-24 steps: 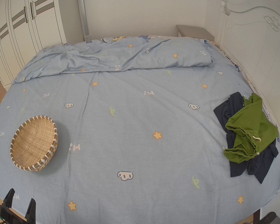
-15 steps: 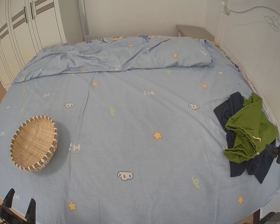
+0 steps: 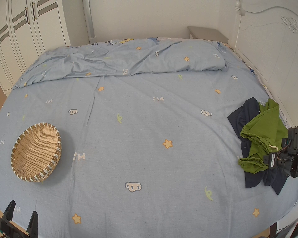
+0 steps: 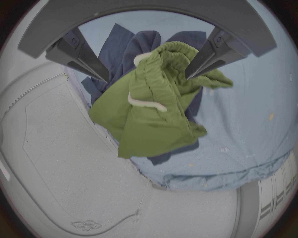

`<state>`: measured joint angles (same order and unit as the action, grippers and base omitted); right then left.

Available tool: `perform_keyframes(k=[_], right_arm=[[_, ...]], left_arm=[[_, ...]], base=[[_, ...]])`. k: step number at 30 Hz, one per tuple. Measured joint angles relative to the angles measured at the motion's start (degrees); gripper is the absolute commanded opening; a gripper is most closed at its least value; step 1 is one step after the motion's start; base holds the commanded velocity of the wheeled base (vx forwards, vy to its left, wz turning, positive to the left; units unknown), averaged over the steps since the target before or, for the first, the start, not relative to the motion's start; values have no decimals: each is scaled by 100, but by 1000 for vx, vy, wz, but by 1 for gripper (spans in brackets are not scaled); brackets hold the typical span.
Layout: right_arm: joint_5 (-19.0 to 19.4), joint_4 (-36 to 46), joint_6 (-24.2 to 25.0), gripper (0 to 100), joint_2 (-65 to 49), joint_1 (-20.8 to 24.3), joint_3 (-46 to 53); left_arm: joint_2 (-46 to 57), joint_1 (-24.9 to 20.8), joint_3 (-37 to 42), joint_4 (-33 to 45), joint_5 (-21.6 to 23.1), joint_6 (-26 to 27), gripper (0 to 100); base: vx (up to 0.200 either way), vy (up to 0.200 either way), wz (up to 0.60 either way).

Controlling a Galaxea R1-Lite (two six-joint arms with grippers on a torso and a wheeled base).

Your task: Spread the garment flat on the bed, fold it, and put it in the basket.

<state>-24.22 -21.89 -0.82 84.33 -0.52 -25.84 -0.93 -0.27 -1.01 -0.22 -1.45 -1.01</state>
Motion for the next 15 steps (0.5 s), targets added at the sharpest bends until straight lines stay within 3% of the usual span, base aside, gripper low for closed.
perform_keyframes(k=[15], right_arm=[[-40,-233,35,100,535,-66,-107]], left_arm=[[0,0,0,0,0,-2,100]], base=[[0,0,0]])
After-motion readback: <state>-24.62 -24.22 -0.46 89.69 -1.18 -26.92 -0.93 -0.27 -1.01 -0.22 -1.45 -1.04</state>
